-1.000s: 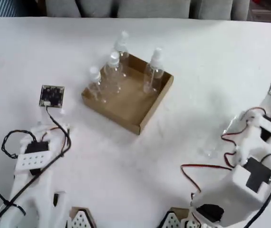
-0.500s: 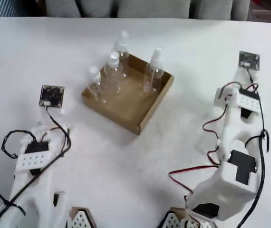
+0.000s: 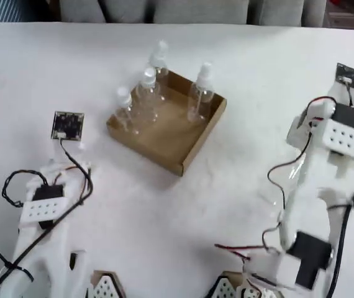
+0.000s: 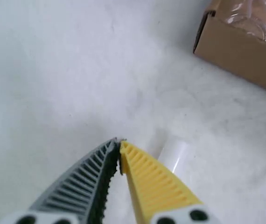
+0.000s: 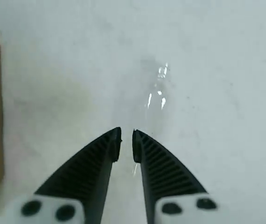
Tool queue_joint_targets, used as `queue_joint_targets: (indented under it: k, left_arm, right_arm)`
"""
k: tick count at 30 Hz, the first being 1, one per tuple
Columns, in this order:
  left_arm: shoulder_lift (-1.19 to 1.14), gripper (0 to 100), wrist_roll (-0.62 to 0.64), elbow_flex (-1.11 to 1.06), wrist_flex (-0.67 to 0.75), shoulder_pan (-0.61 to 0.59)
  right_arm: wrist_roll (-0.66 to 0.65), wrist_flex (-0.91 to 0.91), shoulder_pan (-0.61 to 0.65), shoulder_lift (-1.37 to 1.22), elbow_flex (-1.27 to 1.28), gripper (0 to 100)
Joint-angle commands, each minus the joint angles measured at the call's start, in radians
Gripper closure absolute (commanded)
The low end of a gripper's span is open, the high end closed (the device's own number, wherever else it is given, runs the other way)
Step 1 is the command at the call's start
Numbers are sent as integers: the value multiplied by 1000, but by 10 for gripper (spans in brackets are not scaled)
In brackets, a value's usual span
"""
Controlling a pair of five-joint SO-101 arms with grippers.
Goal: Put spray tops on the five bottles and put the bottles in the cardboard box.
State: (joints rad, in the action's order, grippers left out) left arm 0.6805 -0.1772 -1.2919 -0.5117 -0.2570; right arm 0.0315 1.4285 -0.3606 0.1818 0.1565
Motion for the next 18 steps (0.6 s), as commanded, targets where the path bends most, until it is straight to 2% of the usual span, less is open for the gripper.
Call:
queue_joint_targets:
  k: [1,9,13,18]
  left_arm:
    - [-1,980,-9,8,26,-4]
    - [-1,980,-9,8,25,-4]
    - [7,980,-9,-11,31,-4]
    - [7,980,-9,-12,31,-2]
  right_arm:
    - [52,16,-25,136,89,981]
    - [106,-199,-85,312,362,971]
    - [107,-262,-84,311,420,896]
    - [107,-321,-88,252,423,886]
